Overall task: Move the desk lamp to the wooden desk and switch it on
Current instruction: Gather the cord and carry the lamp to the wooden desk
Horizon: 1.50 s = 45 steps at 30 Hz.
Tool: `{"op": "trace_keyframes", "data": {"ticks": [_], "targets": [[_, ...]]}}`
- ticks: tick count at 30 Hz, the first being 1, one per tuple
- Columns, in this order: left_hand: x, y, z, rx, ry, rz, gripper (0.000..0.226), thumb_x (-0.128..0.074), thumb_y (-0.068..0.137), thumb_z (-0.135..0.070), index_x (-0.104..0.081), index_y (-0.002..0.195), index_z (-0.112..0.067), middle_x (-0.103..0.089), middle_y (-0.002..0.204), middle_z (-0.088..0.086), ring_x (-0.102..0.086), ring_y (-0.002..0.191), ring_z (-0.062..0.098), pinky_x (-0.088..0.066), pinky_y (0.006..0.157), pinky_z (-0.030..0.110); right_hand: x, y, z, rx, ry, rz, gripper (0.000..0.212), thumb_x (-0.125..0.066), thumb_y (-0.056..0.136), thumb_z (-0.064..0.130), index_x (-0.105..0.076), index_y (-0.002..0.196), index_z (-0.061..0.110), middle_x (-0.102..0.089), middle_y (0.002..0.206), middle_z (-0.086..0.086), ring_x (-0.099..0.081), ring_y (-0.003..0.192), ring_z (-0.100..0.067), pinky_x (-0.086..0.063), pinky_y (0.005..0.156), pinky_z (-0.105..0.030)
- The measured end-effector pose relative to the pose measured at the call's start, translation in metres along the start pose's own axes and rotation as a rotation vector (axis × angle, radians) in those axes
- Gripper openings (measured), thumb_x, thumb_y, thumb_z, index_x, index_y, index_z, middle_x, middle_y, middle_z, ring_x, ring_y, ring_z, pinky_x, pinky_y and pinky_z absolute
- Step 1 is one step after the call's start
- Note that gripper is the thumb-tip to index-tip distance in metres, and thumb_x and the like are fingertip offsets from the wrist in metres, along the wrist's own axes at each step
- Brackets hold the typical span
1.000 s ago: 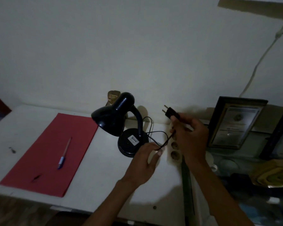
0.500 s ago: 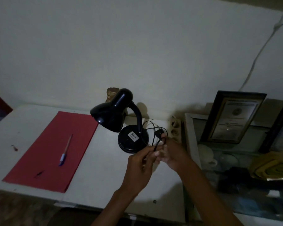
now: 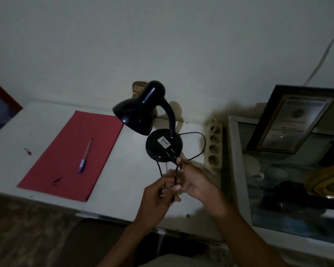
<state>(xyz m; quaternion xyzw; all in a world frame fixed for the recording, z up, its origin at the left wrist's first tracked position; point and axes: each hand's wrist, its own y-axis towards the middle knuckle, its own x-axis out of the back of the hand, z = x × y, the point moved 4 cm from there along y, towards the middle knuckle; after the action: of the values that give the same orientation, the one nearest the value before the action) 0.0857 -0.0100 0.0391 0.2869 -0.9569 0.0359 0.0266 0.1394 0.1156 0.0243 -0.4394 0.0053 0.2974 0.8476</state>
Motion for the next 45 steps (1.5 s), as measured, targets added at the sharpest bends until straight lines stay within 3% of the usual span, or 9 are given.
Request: {"op": "trace_keyframes", "data": {"ticks": [6, 10, 14, 17, 22, 31, 35, 41, 45], "targets": [[0.032, -0.020, 0.007, -0.013, 0.012, -0.111, 0.025, -0.078, 0.072, -0.030, -0.068, 0.094, -0.026, -0.074, 0.089, 0.000, -0.071, 0.083, 0.013, -0.056, 0.075, 0.023, -0.012, 0.007, -0.021, 0.029, -0.047, 0.085, 0.017, -0.046, 0.106, 0.031, -0.054, 0.119, 0.025, -0.074, 0.107, -0.011, -0.072, 0.083, -0.026, -0.056, 0.071, -0.037], [0.060, -0.005, 0.009, 0.050, 0.066, -0.322, 0.030, -0.060, 0.091, -0.048, -0.062, 0.106, -0.023, -0.068, 0.099, -0.008, -0.066, 0.092, 0.013, -0.055, 0.084, 0.039, -0.005, 0.006, -0.030, 0.072, -0.135, 0.065, 0.015, -0.047, 0.105, 0.034, -0.051, 0.116, 0.025, -0.075, 0.105, -0.007, -0.073, 0.070, -0.018, -0.048, 0.060, -0.030], [0.046, 0.038, 0.009, 0.342, 0.174, -0.147, 0.045, -0.064, 0.092, -0.042, -0.063, 0.129, -0.016, -0.072, 0.115, 0.002, -0.069, 0.104, 0.019, -0.057, 0.095, 0.041, 0.006, 0.004, -0.037, 0.188, -0.229, -0.021, 0.013, -0.048, 0.104, 0.035, -0.050, 0.116, 0.029, -0.072, 0.106, -0.002, -0.074, 0.061, -0.015, -0.050, 0.058, -0.026], [0.034, 0.049, 0.009, 0.364, 0.057, -0.158, 0.034, -0.071, 0.089, -0.011, -0.067, 0.121, -0.002, -0.076, 0.101, 0.014, -0.072, 0.092, 0.022, -0.060, 0.086, 0.037, 0.013, 0.002, -0.037, 0.218, -0.219, -0.039, 0.008, -0.048, 0.104, 0.038, -0.049, 0.109, 0.033, -0.070, 0.109, -0.001, -0.075, 0.061, -0.016, -0.052, 0.055, -0.024], [0.036, 0.042, -0.006, 0.277, -0.070, -0.136, 0.024, -0.066, 0.090, 0.002, -0.076, 0.092, -0.019, -0.080, 0.080, -0.005, -0.076, 0.078, 0.010, -0.058, 0.061, 0.017, 0.031, 0.005, -0.020, 0.358, -0.161, -0.295, 0.010, -0.059, 0.099, 0.034, -0.055, 0.109, 0.033, -0.071, 0.095, -0.002, -0.068, 0.067, -0.014, -0.049, 0.054, -0.026], [0.032, 0.030, -0.024, 0.014, 0.205, 0.172, 0.038, -0.067, 0.091, -0.003, -0.070, 0.122, -0.025, -0.076, 0.114, -0.011, -0.068, 0.111, 0.005, -0.053, 0.097, 0.022, 0.005, 0.004, 0.006, 0.111, 0.216, 0.079, 0.032, -0.049, 0.105, 0.032, -0.053, 0.134, 0.020, -0.073, 0.117, -0.011, -0.073, 0.094, -0.023, -0.056, 0.080, -0.036], [0.040, 0.043, -0.022, 0.004, 0.274, 0.025, 0.035, -0.065, 0.094, -0.012, -0.069, 0.121, -0.034, -0.077, 0.100, -0.008, -0.073, 0.091, 0.011, -0.060, 0.084, 0.030, 0.008, 0.000, 0.027, 0.258, -0.008, -0.005, 0.019, -0.054, 0.103, 0.030, -0.056, 0.121, 0.024, -0.080, 0.093, -0.003, -0.078, 0.076, -0.016, -0.059, 0.070, -0.031], [0.019, 0.057, -0.020, 0.269, -0.023, 0.052, 0.028, -0.046, 0.104, -0.023, -0.067, 0.122, -0.018, -0.077, 0.098, 0.000, -0.073, 0.076, 0.008, -0.058, 0.063, 0.020, 0.015, -0.004, 0.048, 0.533, -0.306, -0.182, 0.008, -0.066, 0.096, 0.025, -0.064, 0.100, 0.031, -0.078, 0.098, -0.005, -0.074, 0.068, 0.000, -0.055, 0.058, -0.021], [0.002, 0.056, -0.018, 0.440, -0.266, 0.050, 0.037, -0.033, 0.107, -0.031, -0.066, 0.119, -0.016, -0.076, 0.109, 0.008, -0.075, 0.092, 0.017, -0.059, 0.066, 0.026, 0.012, -0.002, 0.035, 0.665, -0.397, -0.273, 0.019, -0.074, 0.089, 0.022, -0.067, 0.090, 0.040, -0.075, 0.101, 0.003, -0.072, 0.095, -0.016, -0.060, 0.082, -0.036]]}}
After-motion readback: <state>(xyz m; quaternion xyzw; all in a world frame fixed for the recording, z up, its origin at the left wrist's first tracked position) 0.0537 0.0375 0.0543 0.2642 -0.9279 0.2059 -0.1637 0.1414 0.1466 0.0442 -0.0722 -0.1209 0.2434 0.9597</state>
